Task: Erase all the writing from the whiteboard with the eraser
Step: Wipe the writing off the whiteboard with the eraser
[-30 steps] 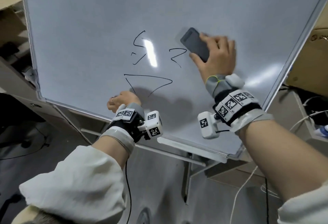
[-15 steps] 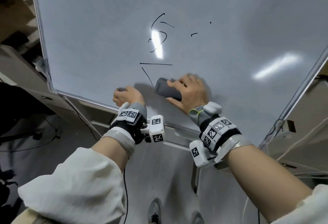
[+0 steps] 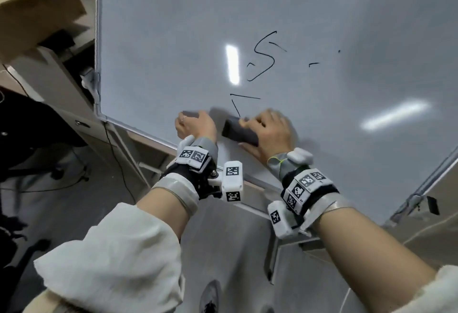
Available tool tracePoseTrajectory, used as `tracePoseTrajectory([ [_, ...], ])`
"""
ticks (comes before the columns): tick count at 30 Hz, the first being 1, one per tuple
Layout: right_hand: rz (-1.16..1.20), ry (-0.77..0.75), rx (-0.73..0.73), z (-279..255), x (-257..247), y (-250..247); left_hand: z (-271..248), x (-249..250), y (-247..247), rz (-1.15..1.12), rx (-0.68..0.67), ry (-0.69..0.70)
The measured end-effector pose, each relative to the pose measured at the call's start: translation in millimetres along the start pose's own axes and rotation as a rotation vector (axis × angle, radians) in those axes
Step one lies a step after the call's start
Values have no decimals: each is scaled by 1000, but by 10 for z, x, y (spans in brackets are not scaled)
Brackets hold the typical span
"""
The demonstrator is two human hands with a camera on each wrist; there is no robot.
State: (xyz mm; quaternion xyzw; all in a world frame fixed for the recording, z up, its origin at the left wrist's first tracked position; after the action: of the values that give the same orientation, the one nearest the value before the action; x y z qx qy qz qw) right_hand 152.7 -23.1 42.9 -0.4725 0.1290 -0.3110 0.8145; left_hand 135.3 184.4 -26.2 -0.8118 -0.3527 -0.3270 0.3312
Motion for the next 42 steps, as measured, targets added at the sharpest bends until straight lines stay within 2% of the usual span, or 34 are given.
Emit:
tracePoseTrajectory([
  [2, 25, -104, -98, -21, -288, 327, 115, -47, -29, 19, -42, -14],
  [4, 25, -155, -130, 76, -392, 400, 235, -43, -96, -3, -64, -37],
  [6, 5, -105, -49, 339, -266, 194, 291, 14, -159, -54, -58, -44],
  [8, 19, 15, 82, 642, -14, -147, 272, 141, -200, -106, -53, -50],
  [10, 11, 70, 121, 854, 154, -350, 214, 321, -175, -145, -77, -32],
  [13, -51, 77, 151, 861, 138, -310, 160, 511, -72, -107, -96, 13],
  [15, -30, 54, 118, 708, 56, -147, 165, 505, -23, -62, -65, 39],
  [18, -4, -90, -22, 597, -63, 44, 149, 499, 35, 33, 5, 37],
  [21, -51, -138, -50, 717, -18, -68, 67, 631, 32, 17, 13, 12],
  [23, -70, -71, 54, 851, 146, -287, 82, 621, 10, -5, 31, -25],
  [26, -87, 127, 245, 1035, 552, -716, 92, 625, -45, -57, 67, -60],
  [29, -102, 211, 299, 1122, 761, -875, -17, 830, 13, -51, 44, 21],
  [33, -105, 108, 301, 891, 511, -571, -131, 961, 209, 7, 4, 145],
  [36, -95, -59, 223, 790, 268, -325, -129, 924, 299, 38, 10, 149],
  [38, -111, -113, 182, 854, 271, -373, -191, 982, 271, 23, 26, 158],
  [40, -143, -105, 184, 955, 385, -540, -215, 1019, 227, -14, 39, 109],
  [42, -187, -8, 236, 1032, 626, -759, -229, 1056, 195, -46, 33, 50],
])
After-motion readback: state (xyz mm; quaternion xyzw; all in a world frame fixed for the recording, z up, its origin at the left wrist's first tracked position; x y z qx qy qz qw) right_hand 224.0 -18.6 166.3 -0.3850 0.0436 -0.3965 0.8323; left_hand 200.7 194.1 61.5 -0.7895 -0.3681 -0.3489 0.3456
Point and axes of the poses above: each hand's wrist, its own z-axis towards the middle knuckle, its own y-axis out of the palm, x = y × z, the point moved 8 cm from there along z, towards the middle knuckle, and after that the axes turned 15 degrees about -y, right-handed, at the moved point
